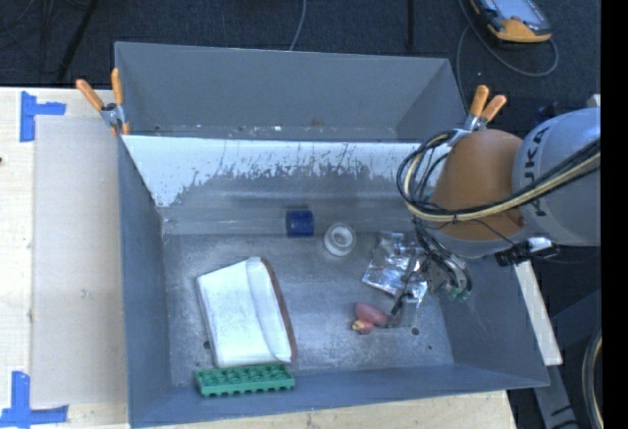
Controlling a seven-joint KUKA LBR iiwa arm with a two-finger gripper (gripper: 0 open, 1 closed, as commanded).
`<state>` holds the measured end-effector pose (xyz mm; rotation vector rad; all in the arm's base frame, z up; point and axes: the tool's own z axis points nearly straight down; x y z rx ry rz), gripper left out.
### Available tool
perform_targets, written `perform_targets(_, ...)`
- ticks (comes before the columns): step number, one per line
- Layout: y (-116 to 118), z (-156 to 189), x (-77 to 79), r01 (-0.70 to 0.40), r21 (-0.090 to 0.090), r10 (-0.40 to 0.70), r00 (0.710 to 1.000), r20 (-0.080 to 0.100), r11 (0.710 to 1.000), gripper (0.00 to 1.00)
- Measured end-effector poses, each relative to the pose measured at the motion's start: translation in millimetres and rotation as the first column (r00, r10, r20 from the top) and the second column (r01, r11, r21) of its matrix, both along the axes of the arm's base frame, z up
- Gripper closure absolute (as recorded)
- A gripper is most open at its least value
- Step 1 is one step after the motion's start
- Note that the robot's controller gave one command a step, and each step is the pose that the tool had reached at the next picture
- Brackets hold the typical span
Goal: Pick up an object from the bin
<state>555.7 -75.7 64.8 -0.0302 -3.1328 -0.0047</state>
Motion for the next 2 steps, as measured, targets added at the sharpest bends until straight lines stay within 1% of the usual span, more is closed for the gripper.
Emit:
perform_targets(1, -1, 5, 2.7, 0.0, -0.002, 0.0, 1.0, 0.008, 1.0, 1.0)
perform_targets(2, -7, 157, -5.9, -0.049, -0.005, 0.05, 0.999, 0.017, 0.999, 1.0)
